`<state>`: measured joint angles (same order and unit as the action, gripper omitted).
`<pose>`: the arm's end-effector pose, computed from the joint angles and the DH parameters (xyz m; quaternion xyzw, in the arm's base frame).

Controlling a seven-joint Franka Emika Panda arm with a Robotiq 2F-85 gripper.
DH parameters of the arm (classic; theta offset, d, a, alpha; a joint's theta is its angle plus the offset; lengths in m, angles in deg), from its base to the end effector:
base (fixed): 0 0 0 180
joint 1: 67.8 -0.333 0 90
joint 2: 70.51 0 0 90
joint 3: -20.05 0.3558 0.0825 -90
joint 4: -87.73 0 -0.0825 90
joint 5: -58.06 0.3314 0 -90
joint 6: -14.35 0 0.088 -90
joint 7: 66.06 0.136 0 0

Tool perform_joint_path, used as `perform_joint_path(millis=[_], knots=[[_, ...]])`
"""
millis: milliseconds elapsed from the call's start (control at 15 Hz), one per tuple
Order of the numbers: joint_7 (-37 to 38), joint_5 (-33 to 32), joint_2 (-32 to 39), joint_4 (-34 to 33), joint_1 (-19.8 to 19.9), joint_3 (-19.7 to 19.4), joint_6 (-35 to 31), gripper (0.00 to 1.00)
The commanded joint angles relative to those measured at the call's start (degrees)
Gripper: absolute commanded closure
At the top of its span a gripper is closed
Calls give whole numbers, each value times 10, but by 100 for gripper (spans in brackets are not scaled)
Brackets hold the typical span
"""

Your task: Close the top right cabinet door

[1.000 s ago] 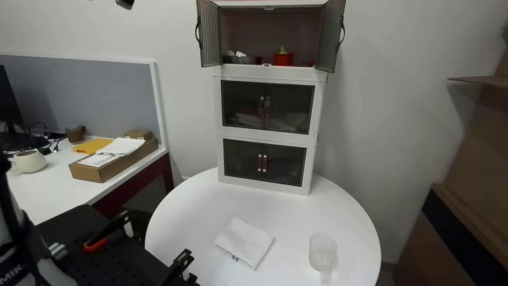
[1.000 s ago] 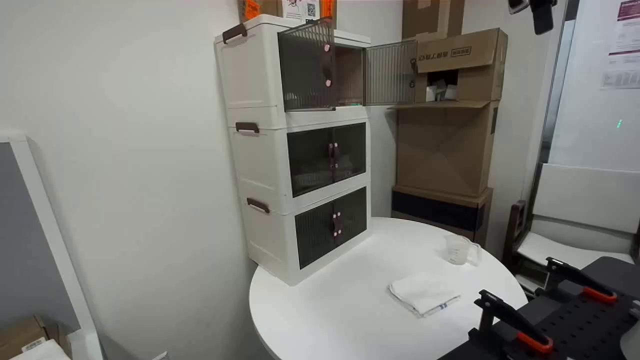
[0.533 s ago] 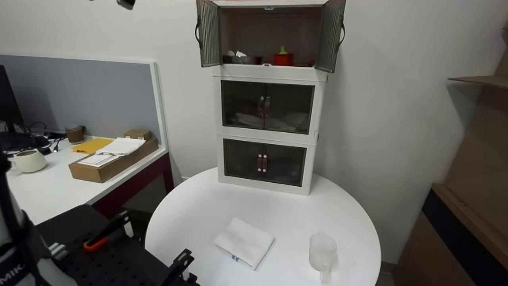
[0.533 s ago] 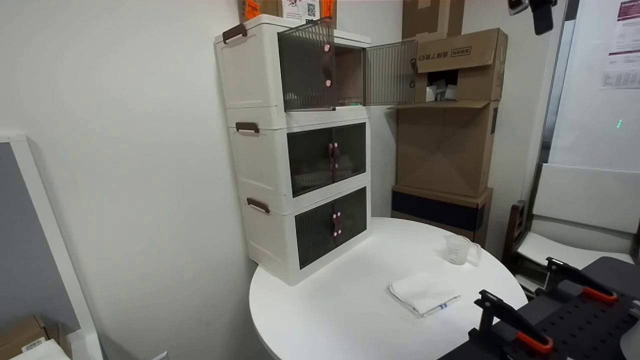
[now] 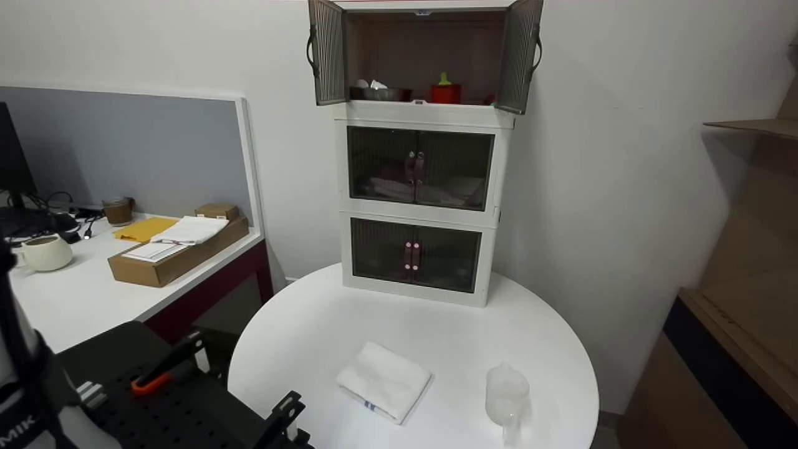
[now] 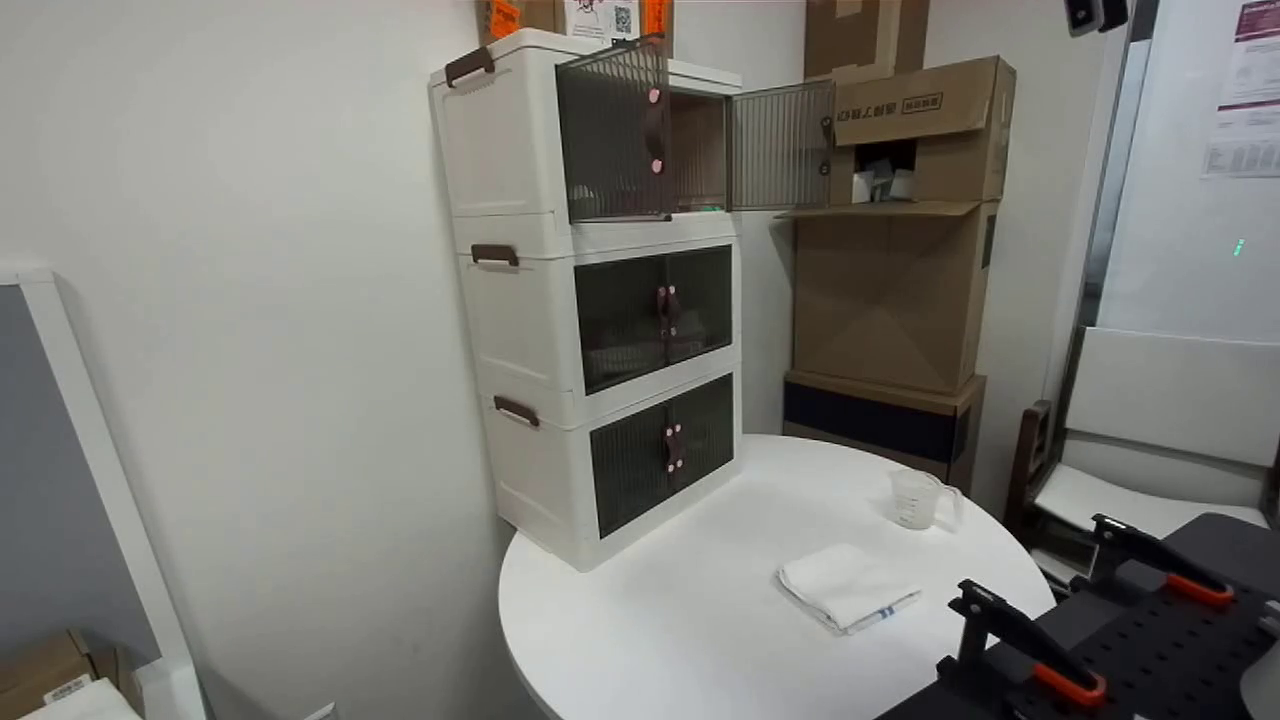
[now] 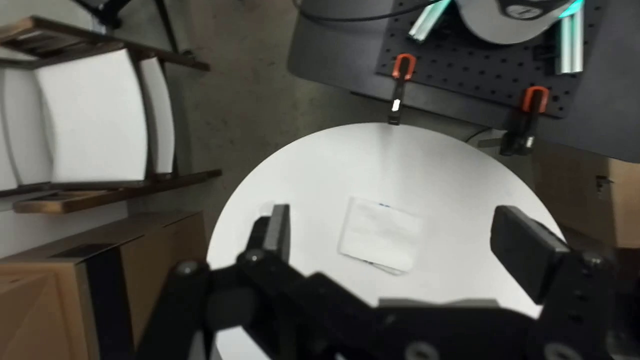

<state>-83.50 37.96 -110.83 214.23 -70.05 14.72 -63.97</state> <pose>0.2241 -0.0764 0.6203 0.9808 0.1131 -0.0922 0.1297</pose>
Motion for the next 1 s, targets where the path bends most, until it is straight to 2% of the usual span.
perform_joint_path(millis=[0, 267, 533, 733, 933], knots=[[-127, -66, 45, -80, -15, -54, -60, 0], [-263, -56, 91, -147, -21, -108, -166, 0], [-376, 14, 163, -219, -17, -149, -262, 0], [-450, 105, 240, -288, -11, -173, -285, 0], [-504, 194, 332, -358, 9, -183, -274, 0]])
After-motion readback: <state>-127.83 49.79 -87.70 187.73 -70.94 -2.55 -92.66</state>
